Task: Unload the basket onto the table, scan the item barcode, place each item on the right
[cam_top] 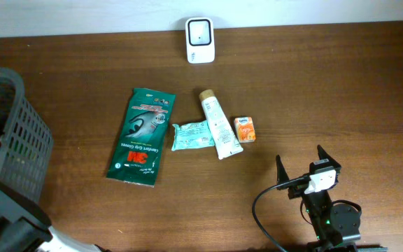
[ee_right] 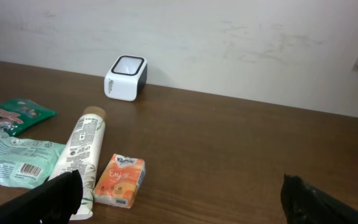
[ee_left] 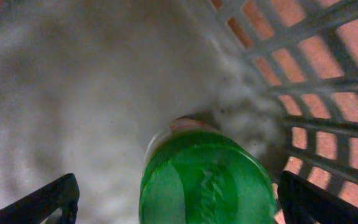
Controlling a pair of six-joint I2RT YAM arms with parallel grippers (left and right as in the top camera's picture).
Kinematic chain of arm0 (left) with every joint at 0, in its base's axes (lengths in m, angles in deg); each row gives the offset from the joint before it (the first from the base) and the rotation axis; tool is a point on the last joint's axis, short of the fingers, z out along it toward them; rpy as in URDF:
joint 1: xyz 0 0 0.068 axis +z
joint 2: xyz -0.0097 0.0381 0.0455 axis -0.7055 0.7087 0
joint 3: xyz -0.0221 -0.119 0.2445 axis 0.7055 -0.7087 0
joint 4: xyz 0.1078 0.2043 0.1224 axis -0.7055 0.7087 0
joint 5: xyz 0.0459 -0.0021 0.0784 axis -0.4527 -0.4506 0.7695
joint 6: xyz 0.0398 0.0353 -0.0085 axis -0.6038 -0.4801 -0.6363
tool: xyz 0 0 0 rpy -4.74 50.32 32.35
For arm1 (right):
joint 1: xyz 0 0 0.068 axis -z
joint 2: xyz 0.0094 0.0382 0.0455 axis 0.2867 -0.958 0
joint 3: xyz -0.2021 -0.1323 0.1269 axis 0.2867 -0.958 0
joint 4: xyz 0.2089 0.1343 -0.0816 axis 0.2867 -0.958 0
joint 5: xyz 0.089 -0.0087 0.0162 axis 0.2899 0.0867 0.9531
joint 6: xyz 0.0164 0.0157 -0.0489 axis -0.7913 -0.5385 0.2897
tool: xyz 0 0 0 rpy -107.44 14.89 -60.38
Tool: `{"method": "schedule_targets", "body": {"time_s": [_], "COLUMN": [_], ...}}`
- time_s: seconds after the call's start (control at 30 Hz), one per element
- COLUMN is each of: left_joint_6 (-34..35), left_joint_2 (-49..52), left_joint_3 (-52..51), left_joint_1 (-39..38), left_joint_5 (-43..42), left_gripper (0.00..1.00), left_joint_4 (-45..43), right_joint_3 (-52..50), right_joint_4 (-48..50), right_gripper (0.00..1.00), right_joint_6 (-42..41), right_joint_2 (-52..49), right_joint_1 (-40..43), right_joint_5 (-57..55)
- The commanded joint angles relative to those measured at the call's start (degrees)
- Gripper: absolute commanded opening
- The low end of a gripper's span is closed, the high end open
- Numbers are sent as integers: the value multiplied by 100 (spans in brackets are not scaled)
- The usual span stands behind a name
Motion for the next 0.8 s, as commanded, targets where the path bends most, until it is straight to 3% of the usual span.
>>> {"method": "schedule_targets", "body": {"time_s": [0.0,0.1,0.23,0.4,0.63,0.77], "left_joint_6": [-358,-461,-472,-470,-131,-103], "left_joint_2": [258,437,457,455,444,166], "left_joint_3": [57,57,59,168,2531,4232], "left_joint_1": [-63,-87,-85,-81,-81,-87], "left_joint_5": [-83,-81,-81,-81,-109,-975], "left_gripper": [99,97,79,66,65,65], "left_joint_4": [-15,-20,-7,144,1967,2920], "right_joint_3": [-42,-42,-42,-42,-42,-42], "right_joint_4": [-20,-20,-17,-17,-17,-17], "right_gripper": [98,98,98,99,98,98], "right_joint_6": [-26,-26,-26,-26,-26,-26], "right_joint_2": [39,39,39,39,39,39], "right_joint_1": [-33,-33,-33,-33,-33,-33], "right_joint_5": [-9,-9,-9,-9,-9,-9]}}
